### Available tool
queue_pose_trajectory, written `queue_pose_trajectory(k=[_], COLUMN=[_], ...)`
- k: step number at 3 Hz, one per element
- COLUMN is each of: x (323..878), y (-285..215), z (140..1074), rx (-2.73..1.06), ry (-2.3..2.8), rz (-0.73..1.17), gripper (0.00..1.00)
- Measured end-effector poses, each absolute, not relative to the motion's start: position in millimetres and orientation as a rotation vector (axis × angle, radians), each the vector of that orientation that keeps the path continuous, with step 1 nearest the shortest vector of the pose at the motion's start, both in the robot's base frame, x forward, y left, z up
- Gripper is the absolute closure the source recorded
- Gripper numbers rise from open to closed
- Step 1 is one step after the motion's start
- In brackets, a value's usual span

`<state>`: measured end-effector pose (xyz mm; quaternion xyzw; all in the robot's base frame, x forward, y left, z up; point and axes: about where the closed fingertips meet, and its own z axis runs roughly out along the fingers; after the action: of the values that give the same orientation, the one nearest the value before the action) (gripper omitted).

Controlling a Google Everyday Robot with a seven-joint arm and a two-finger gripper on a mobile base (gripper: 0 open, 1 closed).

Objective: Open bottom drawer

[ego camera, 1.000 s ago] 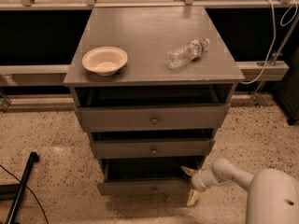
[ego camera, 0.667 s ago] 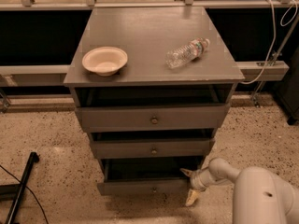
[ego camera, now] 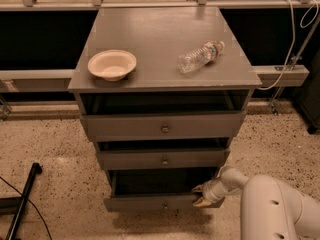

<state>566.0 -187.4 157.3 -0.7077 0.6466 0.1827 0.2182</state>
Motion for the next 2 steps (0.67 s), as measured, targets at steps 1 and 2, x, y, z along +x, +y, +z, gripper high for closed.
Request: queue_pose_trajectory(k=[1, 2], x=[559, 529], y=[-183, -185], z=[165, 159], rx=[-1.999, -2.048], ry=[1.77, 1.787], rz=[0.518, 0.623], gripper=[0.8, 0.72])
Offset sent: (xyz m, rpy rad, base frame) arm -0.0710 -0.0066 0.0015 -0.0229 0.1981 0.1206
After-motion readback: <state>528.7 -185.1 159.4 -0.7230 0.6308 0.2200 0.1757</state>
